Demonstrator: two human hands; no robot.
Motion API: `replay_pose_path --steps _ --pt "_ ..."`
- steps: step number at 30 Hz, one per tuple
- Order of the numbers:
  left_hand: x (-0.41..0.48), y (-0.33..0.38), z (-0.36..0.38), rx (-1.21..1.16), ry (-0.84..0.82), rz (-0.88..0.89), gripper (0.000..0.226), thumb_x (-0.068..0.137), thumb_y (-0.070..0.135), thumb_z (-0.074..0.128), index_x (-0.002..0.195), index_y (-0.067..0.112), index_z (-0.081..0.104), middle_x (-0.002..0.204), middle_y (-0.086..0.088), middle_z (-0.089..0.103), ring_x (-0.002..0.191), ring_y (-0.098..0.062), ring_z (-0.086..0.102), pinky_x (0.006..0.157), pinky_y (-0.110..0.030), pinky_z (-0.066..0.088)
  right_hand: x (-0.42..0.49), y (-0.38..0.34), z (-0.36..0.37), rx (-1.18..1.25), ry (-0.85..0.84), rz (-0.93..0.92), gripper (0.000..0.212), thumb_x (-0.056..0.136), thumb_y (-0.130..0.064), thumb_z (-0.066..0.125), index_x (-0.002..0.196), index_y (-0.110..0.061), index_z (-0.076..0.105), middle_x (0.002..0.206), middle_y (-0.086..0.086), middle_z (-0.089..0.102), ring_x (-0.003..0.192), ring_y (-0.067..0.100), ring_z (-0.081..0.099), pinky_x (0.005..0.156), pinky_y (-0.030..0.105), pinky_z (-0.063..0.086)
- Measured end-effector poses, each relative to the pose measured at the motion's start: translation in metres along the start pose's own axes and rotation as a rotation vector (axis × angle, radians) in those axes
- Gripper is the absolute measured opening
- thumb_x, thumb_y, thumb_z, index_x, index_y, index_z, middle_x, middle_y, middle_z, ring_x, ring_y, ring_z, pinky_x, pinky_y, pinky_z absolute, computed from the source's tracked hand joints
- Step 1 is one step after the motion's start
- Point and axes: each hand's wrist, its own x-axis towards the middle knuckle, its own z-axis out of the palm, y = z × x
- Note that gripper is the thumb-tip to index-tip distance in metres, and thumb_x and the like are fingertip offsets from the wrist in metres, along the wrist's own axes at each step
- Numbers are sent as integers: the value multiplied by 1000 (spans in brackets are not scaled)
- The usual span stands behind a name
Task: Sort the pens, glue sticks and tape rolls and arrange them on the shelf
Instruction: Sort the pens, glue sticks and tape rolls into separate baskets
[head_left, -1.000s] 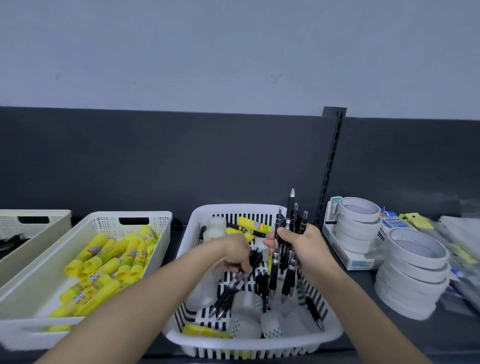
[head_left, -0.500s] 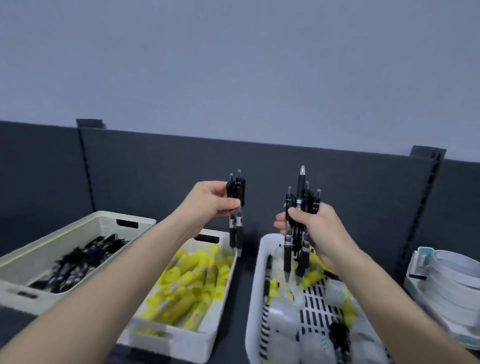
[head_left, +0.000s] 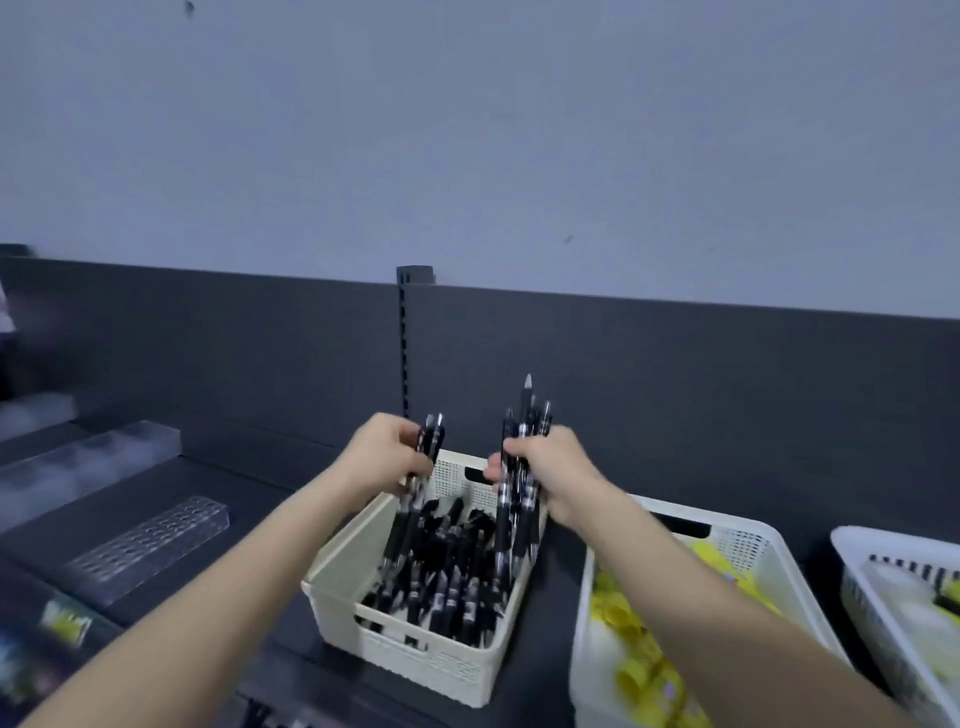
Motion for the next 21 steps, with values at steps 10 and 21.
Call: replay_pose_path --steps 10,21 --pt "26 -42 29 323 -162 15 46 91 25 55 132 5 46 135 -10 52 123 -23 49 95 -24 37 21 43 10 -393 154 124 26 83 -7 55 67 -14 36 66 1 32 56 13 30 52 25 27" --pt "9 15 72 252 -274 300 29 92 25 54 119 15 59 117 1 60 108 -14 55 89 -19 39 -40 30 -62 -877 244 -93 7 91 -16 48 87 -19 54 86 -3 48 91 17 41 72 23 29"
